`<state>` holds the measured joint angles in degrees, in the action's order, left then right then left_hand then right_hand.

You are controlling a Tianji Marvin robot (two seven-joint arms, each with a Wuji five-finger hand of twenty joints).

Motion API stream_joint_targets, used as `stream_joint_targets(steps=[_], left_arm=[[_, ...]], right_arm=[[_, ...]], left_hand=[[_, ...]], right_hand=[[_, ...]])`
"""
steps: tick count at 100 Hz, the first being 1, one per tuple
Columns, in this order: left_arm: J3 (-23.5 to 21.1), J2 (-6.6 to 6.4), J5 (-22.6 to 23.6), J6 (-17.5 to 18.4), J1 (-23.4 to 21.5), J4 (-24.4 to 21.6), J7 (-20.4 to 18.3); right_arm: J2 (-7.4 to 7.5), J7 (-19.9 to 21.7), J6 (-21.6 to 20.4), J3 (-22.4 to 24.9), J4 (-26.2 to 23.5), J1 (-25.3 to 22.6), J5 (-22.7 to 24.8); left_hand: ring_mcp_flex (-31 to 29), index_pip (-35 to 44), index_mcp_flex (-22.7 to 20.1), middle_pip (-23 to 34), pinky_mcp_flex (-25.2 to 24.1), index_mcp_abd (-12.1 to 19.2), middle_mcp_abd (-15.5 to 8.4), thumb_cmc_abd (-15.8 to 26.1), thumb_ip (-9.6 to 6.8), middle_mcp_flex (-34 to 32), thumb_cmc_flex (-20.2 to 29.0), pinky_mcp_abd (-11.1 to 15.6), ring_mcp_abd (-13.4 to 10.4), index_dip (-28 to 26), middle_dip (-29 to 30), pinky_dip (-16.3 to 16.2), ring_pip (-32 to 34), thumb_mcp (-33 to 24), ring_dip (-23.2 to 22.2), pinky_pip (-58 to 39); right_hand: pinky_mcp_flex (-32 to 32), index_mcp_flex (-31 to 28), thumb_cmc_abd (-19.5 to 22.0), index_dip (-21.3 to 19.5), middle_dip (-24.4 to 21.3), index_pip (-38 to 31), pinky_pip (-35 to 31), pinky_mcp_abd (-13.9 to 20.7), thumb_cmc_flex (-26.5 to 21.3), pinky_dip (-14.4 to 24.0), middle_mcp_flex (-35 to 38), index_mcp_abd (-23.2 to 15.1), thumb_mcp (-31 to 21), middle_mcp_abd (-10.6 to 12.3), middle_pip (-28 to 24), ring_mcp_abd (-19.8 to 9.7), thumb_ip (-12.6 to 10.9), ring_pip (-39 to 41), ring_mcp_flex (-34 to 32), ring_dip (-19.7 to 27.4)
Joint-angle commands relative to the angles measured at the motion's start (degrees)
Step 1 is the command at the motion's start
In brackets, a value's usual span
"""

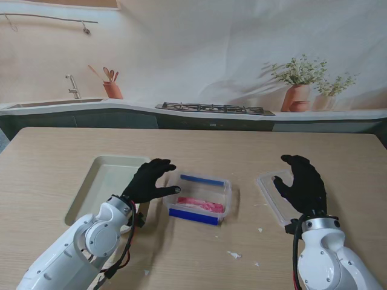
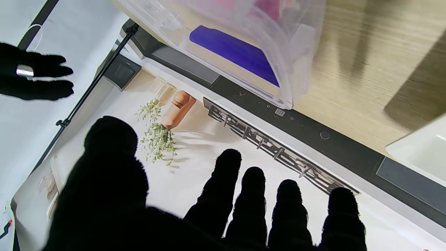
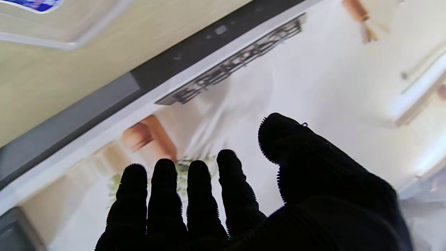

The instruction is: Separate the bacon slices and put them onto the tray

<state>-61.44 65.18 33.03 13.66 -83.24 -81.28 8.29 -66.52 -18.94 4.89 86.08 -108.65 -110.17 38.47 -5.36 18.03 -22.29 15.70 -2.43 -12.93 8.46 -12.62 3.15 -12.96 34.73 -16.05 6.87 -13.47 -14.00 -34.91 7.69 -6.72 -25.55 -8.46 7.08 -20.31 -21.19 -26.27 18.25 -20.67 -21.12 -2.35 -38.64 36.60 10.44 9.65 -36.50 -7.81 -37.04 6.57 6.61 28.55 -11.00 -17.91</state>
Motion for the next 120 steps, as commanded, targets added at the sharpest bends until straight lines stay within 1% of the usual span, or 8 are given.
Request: stream_joint_targets(steps=[1, 4, 13, 41, 58, 80, 95, 120], left_arm=[[-0.73, -0.61, 0.63, 0.82, -0.23, -0.52, -0.89], [-0.89, -0.61, 0.75, 0.93, -0.31, -0.57, -0.80], [-1.33, -0.72, 1.57, 0.78, -0.64, -1.09, -0.60], [-2.23, -1.19, 2.88, 1.12, -1.12, -1.90, -1.74], [-2.36, -1.25, 3.03, 1.02, -1.29, -2.01, -1.86], [-2.19, -1.27, 3.06, 0.97, -1.21, -1.73, -1.94], [-1.95, -1.22, 2.97, 0.94, -1.10, -1.59, -1.80], [-1.67, -1.21, 2.93, 0.70, -1.18, -1.51, -1.78]], right_arm=[[0.21, 3.46, -0.23, -1.47, -2.49, 1.97, -0.09], [0.41, 4.68, -0.23, -1.99, -2.71, 2.62, -0.25], [1.14, 8.76, 0.06, -3.67, -2.97, 4.45, -0.54], [2.24, 13.82, 3.38, -11.93, 2.33, 11.01, 0.38], [3.80, 17.83, -0.38, -13.82, 7.54, 13.55, 6.11], [4.74, 19.03, -6.06, -14.02, 12.47, 14.87, 9.14], [5.07, 18.91, -7.97, -14.25, 14.64, 15.42, 10.74], [5.02, 17.64, -7.57, -17.18, 17.64, 17.50, 11.05]], left_hand=[[2.45, -0.97, 2.03, -1.34, 0.52, 1.33, -2.82, -0.90, -3.31, 1.54, 0.24, 1.47, -1.78, 0.70, 1.00, -1.02, -1.22, -0.98, 0.92, -0.85], [2.07, -0.42, 1.81, -1.06, 0.92, 1.18, -2.56, -2.30, -2.64, 1.37, -1.52, 1.26, -1.26, 0.61, 0.79, -0.85, -0.49, -6.08, -0.08, -0.94], [1.29, 0.35, -0.93, 3.64, 1.23, 0.46, -1.60, -3.36, -2.26, 1.09, -0.97, -0.12, 0.31, 0.23, -2.01, -1.66, 3.57, -9.67, -1.74, -1.63], [1.02, 0.16, -1.55, 4.80, -0.56, 0.71, -1.97, -3.29, -2.13, 0.91, -1.40, -0.71, -0.63, 0.27, -2.51, -1.26, 4.14, -10.10, -0.44, -0.48], [1.06, 0.12, -1.64, 4.63, -0.76, 0.80, -1.97, -3.26, -2.13, 0.95, -1.29, -0.67, -0.62, 0.26, -2.36, -0.84, 3.79, -10.27, 0.24, -0.07], [1.14, 0.16, -1.59, 4.59, -0.91, 0.88, -1.98, -3.16, -2.11, 0.98, -1.32, -0.60, -0.72, 0.20, -2.31, -0.58, 3.69, -10.29, 0.52, 0.10], [1.15, 0.17, -1.54, 4.60, -1.07, 0.76, -1.98, -3.07, -2.12, 0.98, -1.33, -0.48, -0.71, 0.18, -2.30, -0.47, 3.62, -10.31, 0.59, 0.16], [1.18, 0.19, -1.58, 4.61, -1.31, 0.72, -1.87, -2.72, -2.10, 0.99, -1.38, -0.52, -0.71, 0.15, -2.29, -0.38, 3.54, -10.26, 0.61, 0.19]], right_hand=[[0.33, -0.79, 0.84, 0.73, 0.74, -0.88, -2.03, -0.59, -0.48, -0.50, -0.46, -1.89, -1.40, -0.47, -2.49, 1.07, -1.36, 0.45, -0.95, -0.76], [0.39, -1.40, 1.01, 0.66, 0.76, -1.15, -2.41, -1.02, -0.62, -0.43, 0.14, -1.89, -1.41, -0.49, -2.71, 1.28, -1.40, 0.59, -1.30, -0.82], [-0.09, -2.41, 1.37, 0.65, 0.54, -1.33, -4.31, -1.84, -0.83, -0.06, 1.10, -1.72, -1.01, -0.43, -2.54, 1.63, -1.49, 0.83, -1.79, -0.98], [-0.79, -2.96, 1.02, 0.88, 0.35, -0.28, -5.25, -1.74, -0.61, -0.59, 1.03, -2.38, -0.44, -0.71, -2.11, 1.88, -1.54, 0.39, -1.64, -0.82], [-3.01, -0.45, -2.56, 1.43, -0.84, 1.77, -5.18, -0.82, 5.32, -1.51, -0.76, -4.24, 0.31, 0.46, 0.50, 0.70, -1.23, -1.30, 0.46, -0.02], [-5.59, 5.40, -3.98, 4.59, -6.04, 7.70, -0.69, 0.29, 10.48, -3.42, -0.44, -1.66, 1.37, 2.87, 14.08, -2.60, -0.82, -7.40, 4.02, 3.13], [-6.91, 7.17, -4.19, 5.60, -6.95, 8.86, 0.56, 0.45, 14.52, -3.23, -0.63, -1.18, 2.68, 3.25, 16.69, -3.49, -0.61, -9.29, 4.29, 4.11], [-7.50, 8.36, -2.98, 6.19, -7.64, 9.24, 1.03, 0.04, 16.62, -2.57, -0.45, -0.92, 4.46, 3.25, 18.78, -3.72, -0.50, -10.25, 3.99, 4.59]])
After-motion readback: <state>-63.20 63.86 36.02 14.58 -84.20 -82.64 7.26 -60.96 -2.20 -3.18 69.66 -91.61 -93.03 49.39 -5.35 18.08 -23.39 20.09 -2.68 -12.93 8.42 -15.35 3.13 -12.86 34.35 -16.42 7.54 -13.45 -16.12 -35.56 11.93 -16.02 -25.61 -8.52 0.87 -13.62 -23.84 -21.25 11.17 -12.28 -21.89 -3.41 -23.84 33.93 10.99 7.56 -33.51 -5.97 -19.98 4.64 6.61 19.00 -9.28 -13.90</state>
